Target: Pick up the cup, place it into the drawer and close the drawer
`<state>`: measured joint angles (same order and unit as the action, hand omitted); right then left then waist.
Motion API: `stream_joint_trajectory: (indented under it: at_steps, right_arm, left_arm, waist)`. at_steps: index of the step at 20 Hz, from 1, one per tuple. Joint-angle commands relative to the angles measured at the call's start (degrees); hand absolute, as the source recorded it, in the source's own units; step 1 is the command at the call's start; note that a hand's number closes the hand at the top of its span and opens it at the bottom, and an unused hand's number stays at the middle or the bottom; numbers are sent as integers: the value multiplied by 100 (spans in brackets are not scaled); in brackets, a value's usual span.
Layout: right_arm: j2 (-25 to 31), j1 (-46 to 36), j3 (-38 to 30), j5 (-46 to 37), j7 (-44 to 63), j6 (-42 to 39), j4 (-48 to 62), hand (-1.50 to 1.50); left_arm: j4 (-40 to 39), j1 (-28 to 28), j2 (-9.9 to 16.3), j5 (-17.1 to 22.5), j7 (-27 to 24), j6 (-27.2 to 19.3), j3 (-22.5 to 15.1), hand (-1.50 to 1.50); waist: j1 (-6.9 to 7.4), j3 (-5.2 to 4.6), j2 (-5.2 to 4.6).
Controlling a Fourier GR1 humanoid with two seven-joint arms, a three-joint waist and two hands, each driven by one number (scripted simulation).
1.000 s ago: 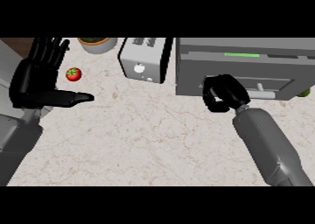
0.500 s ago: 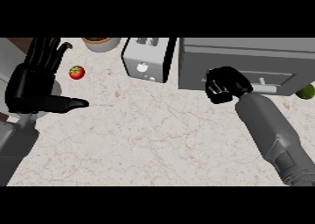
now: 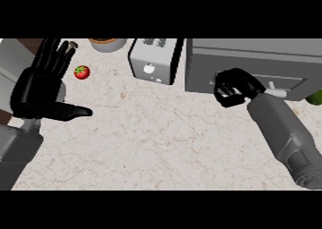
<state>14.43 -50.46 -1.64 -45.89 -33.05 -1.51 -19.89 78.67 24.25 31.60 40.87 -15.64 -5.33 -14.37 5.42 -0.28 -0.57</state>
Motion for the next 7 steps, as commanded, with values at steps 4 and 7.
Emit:
stream_joint_trajectory:
  at_steps: [4,7]
  right_arm:
    - [481,-496,-434,134,465,433,338,150]
    - [670,-557,-503,207,270,258,334,150]
  left_arm:
    - [-50,-60,-71,52,-27,188,-12,-150]
    - [-31,50,-199,-41,32,4,-97,-150]
  waist:
    - [144,51,-246]
    - [121,59,-253]
